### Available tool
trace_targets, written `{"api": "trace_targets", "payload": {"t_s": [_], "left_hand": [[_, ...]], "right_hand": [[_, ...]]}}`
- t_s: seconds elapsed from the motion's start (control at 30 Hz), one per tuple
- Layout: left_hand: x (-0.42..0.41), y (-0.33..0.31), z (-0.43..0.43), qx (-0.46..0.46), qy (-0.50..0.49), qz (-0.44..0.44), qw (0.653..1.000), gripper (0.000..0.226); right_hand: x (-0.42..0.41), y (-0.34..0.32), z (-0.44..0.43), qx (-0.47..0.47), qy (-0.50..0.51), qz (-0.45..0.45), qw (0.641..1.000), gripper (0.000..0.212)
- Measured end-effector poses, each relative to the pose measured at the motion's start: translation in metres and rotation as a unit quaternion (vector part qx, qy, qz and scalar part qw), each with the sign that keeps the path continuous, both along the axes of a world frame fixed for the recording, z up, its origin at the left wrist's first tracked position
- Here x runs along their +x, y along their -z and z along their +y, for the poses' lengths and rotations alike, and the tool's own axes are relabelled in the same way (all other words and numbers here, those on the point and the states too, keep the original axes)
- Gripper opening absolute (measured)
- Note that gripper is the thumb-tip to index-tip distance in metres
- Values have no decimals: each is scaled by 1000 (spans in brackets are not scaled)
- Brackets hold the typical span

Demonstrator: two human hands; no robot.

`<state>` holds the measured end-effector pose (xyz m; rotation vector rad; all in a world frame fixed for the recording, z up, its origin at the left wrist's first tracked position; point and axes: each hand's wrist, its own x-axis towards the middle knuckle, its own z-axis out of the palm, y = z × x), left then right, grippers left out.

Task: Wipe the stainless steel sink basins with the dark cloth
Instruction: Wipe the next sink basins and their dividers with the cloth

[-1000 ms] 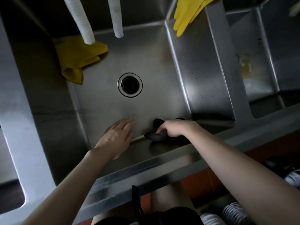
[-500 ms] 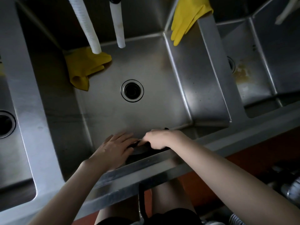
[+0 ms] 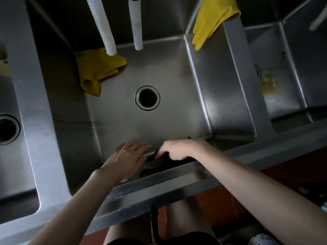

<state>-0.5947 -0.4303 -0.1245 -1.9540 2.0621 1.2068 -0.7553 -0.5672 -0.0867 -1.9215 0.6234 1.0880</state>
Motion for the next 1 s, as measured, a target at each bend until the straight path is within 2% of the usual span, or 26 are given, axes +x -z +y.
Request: {"api": "trace_targets", "payload": {"t_s": [0.13, 0.3, 0.5, 0.63, 0.67, 0.73, 0.83, 1.0], "left_hand": [[3, -2, -4, -12, -2, 3, 1000, 71], [6, -3, -16, -28, -13, -4, 1000, 68], [-10, -3, -51, -65, -29, -18, 997, 67], [-32, -4, -81, -85, -63, -7, 994, 67], [-38, -4, -88, -90, -73, -2, 993, 67], [-49, -2, -103, -98, -92, 9, 991, 69], [-68, 5, -123, -102, -109, 20, 989, 71], [-101, 19, -154, -84, -134, 50, 986, 73]], "right_hand": [[-17, -12, 2, -10, 27, -62, 998, 76], [-28, -31, -11, -10, 28, -76, 997, 75], [-53, -29, -65, -169, -1, -72, 983, 61], [-59, -27, -101, -273, -112, -90, 951, 46], [-58, -27, -106, -309, -155, -95, 933, 38], [-59, -24, -111, -390, -263, -119, 874, 26], [-66, -23, -114, -395, -371, -85, 836, 24], [-94, -11, -127, -304, -425, 115, 845, 36]]}}
